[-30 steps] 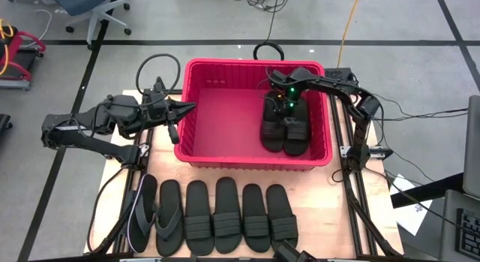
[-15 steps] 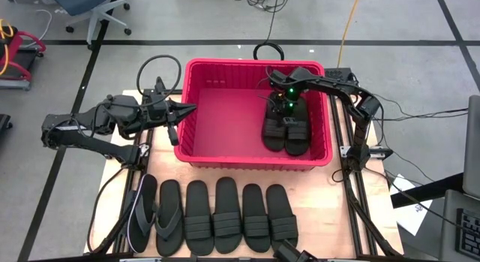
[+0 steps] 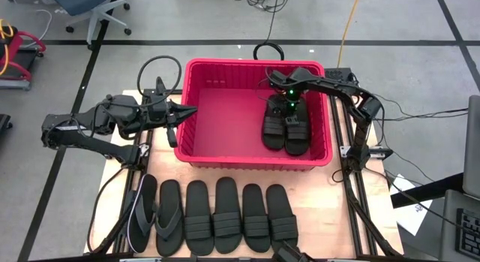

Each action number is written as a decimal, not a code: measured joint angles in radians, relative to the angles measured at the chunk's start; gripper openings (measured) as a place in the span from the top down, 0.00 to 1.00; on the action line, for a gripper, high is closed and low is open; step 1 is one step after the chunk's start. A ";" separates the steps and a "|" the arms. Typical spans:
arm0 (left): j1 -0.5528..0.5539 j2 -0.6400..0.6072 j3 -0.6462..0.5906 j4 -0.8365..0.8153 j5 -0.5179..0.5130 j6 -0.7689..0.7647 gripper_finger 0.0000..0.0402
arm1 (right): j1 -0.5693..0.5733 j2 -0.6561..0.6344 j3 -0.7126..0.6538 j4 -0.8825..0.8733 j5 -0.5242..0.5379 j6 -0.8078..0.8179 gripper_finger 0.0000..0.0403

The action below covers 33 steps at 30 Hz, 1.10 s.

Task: Pick and place slides into bin
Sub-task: Put the black slide into the red bin

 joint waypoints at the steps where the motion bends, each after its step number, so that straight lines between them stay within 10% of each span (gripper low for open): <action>1: 0.000 0.000 0.000 0.000 0.000 0.000 0.94 | 0.002 -0.009 0.000 0.005 0.008 0.000 0.56; 10: 0.000 0.000 0.000 0.001 0.000 -0.002 0.94 | 0.055 -0.180 0.000 0.228 0.069 0.123 0.59; 15: 0.000 0.000 0.000 0.001 0.000 -0.003 0.94 | 0.131 -0.215 0.000 0.377 0.048 0.194 0.82; 18: 0.000 0.000 0.000 0.000 0.000 -0.004 0.94 | 0.165 -0.185 0.000 0.431 0.070 0.245 0.97; 33: 0.000 0.000 0.000 -0.015 0.000 -0.043 0.94 | 0.260 0.042 0.000 0.393 0.122 0.239 1.00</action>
